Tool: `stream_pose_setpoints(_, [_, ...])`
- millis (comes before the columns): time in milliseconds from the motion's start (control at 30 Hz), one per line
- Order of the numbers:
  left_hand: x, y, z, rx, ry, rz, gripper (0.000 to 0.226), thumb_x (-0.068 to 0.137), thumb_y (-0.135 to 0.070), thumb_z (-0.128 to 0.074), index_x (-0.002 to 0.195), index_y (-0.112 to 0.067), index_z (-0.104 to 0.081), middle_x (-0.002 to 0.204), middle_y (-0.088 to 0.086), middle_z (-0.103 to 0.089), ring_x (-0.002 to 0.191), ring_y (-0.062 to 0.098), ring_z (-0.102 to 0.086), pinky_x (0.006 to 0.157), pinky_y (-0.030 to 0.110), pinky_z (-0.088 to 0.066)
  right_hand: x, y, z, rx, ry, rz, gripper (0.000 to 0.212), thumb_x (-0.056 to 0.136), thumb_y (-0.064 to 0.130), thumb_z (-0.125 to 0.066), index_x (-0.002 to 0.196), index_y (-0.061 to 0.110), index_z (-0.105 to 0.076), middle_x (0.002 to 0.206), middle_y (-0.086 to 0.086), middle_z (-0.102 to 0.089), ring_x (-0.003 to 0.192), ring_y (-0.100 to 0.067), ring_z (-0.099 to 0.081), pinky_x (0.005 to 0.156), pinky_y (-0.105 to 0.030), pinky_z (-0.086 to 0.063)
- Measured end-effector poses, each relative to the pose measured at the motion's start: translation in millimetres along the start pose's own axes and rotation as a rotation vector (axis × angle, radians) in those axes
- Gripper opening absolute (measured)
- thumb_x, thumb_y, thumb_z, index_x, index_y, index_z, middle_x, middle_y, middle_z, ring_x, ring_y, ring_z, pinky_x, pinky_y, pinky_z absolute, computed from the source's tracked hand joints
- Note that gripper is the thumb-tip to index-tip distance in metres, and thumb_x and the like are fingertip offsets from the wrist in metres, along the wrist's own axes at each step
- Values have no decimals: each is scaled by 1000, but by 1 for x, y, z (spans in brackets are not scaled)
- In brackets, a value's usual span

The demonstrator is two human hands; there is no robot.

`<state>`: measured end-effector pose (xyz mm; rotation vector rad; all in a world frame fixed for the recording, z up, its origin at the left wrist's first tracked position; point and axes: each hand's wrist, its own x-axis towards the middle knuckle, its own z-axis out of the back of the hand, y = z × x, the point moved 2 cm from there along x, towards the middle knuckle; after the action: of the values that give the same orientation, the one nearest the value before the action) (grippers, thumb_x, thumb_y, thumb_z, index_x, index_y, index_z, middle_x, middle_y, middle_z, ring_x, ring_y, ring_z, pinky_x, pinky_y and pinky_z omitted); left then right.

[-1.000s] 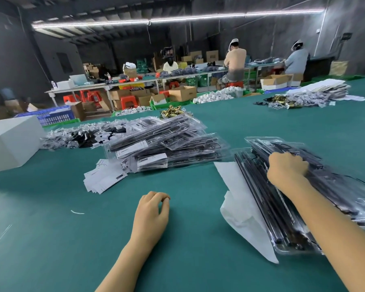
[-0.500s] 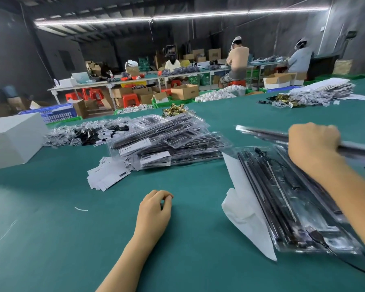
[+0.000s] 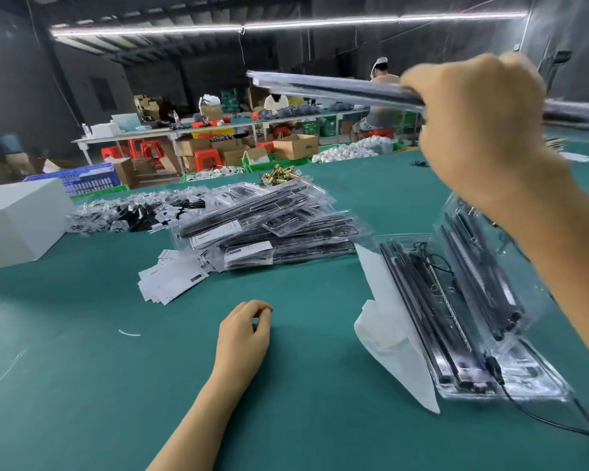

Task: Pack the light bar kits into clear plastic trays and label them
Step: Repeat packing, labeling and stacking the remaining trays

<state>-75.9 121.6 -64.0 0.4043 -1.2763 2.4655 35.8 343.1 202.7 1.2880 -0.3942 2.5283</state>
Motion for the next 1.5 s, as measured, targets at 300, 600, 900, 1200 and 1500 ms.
stream_pose_setpoints(300, [10, -2, 20, -764, -167, 340, 34, 100, -37, -44, 93, -11, -64, 86, 6, -72, 90, 20, -67, 78, 35, -57, -18, 111, -17, 203, -161, 382, 36, 100, 6, -30, 104, 16, -65, 80, 0, -67, 67, -19, -56, 79, -31, -35])
stream_pose_setpoints(600, [24, 42, 92, -1615, 106, 580, 93, 78, -55, -65, 147, -5, -29, 141, 23, -46, 108, 47, -61, 87, 53, -54, -98, 124, -107, 123, 64, 702, 59, 86, -9, -18, 96, 21, -68, 87, 3, -69, 79, -17, -63, 76, -28, -48])
stream_pose_setpoints(900, [25, 39, 80, -1365, -71, 719, 23, 94, -3, -50, 117, -3, -55, 113, 13, -62, 74, 23, -73, 55, 30, -59, -102, 128, -127, 152, -64, 690, 46, 70, 2, -71, 113, 18, -68, 114, -7, -69, 112, -29, -63, 107, -49, -38])
stream_pose_setpoints(1200, [27, 45, 96, -1389, -174, 663, 10, 95, -6, -51, 100, -2, -60, 80, 10, -73, 70, 21, -73, 54, 25, -58, -129, 102, -123, 695, -298, 389, 14, 81, -2, -59, 88, 4, -70, 82, -10, -63, 70, -29, -59, 65, -37, -50])
stream_pose_setpoints(1500, [25, 38, 97, -1379, -116, 617, 16, 97, -10, -47, 96, -5, -62, 76, 4, -74, 64, 13, -72, 52, 18, -55, -142, 67, -185, 377, 870, 173, 30, 96, 33, -48, 104, 4, -52, 101, -15, -60, 96, -30, -57, 74, -33, -43])
